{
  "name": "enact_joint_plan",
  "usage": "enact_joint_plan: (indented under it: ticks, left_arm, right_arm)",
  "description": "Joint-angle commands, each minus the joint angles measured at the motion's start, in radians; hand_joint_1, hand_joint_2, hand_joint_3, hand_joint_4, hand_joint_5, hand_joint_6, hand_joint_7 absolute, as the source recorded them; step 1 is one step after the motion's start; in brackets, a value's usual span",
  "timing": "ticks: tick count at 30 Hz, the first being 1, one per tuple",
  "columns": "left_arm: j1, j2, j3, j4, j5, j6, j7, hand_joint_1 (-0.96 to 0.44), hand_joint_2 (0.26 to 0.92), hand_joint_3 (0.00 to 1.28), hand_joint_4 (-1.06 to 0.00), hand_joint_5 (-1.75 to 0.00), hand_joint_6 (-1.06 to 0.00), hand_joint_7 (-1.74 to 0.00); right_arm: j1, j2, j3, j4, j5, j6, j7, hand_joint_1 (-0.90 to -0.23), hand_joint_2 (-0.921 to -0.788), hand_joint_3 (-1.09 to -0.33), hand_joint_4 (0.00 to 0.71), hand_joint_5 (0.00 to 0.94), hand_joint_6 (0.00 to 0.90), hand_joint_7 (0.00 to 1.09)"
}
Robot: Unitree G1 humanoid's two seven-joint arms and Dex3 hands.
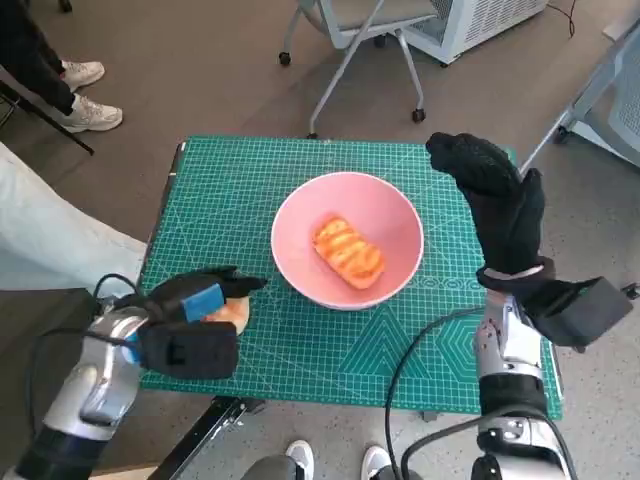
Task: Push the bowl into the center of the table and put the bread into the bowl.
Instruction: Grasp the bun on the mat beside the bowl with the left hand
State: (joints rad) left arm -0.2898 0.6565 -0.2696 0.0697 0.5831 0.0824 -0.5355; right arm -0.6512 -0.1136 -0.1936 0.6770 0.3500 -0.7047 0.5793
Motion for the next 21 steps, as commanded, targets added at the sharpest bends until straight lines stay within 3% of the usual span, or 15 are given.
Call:
enact_joint_plan:
  ticks: [1, 3, 4, 6, 8, 9, 12, 16, 21]
  left_arm:
    - [-0.017, 0.001, -0.031, 0.048, 0.028, 0.018, -0.014, 0.17, 0.8, 0.04, -0.42, -0.02, -0.56, -0.05]
    - [-0.014, 0.01, -0.032, 0.032, 0.032, 0.025, -0.027, 0.18, 0.817, 0.06, -0.52, -0.04, -0.68, -0.08]
    - [-0.011, 0.015, -0.03, 0.022, 0.032, 0.027, -0.033, 0.19, 0.828, 0.06, -0.62, -0.08, -0.74, -0.11]
    - [-0.004, 0.025, -0.024, 0.002, 0.027, 0.024, -0.041, 0.19, 0.838, 0.07, -0.71, -0.11, -0.8, -0.13]
    - [0.007, 0.036, -0.013, -0.021, 0.019, 0.014, -0.047, 0.25, 0.868, 0.09, -0.68, -0.53, -0.85, -0.16]
    - [0.018, 0.045, 0.0, -0.043, 0.008, 0.003, -0.047, 0.18, 0.894, 0.09, -0.67, -0.89, -0.77, -0.51]
    - [0.042, 0.06, 0.03, -0.078, -0.019, -0.031, -0.034, 0.06, 0.911, 0.08, -0.69, -1.13, -0.67, -0.89]
    - [0.063, 0.068, 0.067, -0.097, -0.043, -0.068, -0.002, 0.02, 0.913, 0.06, -0.71, -1.19, -0.66, -1.02]
    - [0.071, 0.078, 0.132, -0.152, -0.082, -0.072, 0.005, 0.01, 0.911, 0.05, -0.72, -1.18, -0.67, -1.06]
  right_arm:
    - [0.022, 0.004, -0.002, -0.007, 0.001, 0.017, -0.007, -0.653, -0.921, -0.753, 0.234, 0.0, 0.129, 0.49]
    - [0.023, 0.004, -0.004, -0.004, 0.002, 0.014, -0.007, -0.653, -0.921, -0.751, 0.234, 0.0, 0.129, 0.49]
    - [0.023, 0.004, -0.005, -0.004, 0.003, 0.014, -0.006, -0.652, -0.921, -0.75, 0.235, 0.0, 0.129, 0.49]
    - [0.024, 0.005, -0.006, -0.004, 0.004, 0.013, -0.006, -0.651, -0.921, -0.749, 0.235, 0.001, 0.13, 0.5]
    - [0.025, 0.006, -0.006, -0.007, 0.005, 0.013, -0.006, -0.651, -0.921, -0.748, 0.235, 0.001, 0.13, 0.5]
    - [0.025, 0.006, -0.007, -0.008, 0.006, 0.012, -0.007, -0.65, -0.921, -0.748, 0.235, 0.001, 0.13, 0.5]
    - [0.026, 0.008, -0.009, -0.006, 0.005, 0.008, -0.009, -0.65, -0.921, -0.748, 0.235, 0.0, 0.13, 0.5]
    - [0.026, 0.011, -0.011, -0.002, 0.003, 0.003, -0.011, -0.649, -0.921, -0.748, 0.236, 0.001, 0.13, 0.5]
    - [0.026, 0.013, -0.013, 0.001, 0.005, 0.003, -0.009, -0.65, -0.921, -0.747, 0.236, 0.001, 0.131, 0.5]
